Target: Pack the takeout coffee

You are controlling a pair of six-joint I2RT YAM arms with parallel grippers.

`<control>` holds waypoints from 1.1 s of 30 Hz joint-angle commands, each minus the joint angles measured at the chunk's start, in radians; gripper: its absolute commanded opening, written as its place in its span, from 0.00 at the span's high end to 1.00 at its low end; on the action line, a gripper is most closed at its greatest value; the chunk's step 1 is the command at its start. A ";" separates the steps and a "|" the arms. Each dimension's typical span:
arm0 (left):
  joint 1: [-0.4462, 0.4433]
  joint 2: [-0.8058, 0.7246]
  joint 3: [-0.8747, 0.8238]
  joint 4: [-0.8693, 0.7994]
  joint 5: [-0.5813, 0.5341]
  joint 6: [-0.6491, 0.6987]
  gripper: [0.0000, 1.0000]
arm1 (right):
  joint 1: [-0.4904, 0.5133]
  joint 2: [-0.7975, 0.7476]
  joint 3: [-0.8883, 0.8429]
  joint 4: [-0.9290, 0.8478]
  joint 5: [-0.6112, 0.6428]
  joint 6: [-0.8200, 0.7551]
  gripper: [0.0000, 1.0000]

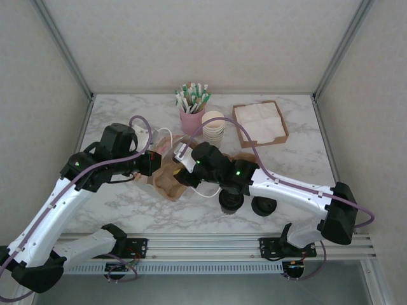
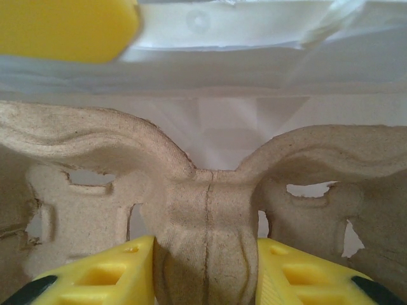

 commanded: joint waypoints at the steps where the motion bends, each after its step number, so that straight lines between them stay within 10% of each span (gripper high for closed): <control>1: -0.011 0.004 0.013 0.007 0.029 -0.011 1.00 | 0.012 0.006 0.027 0.006 0.059 0.000 0.61; 33: -0.015 0.012 0.019 -0.039 -0.021 0.077 1.00 | -0.005 -0.076 -0.046 0.091 0.123 0.101 0.65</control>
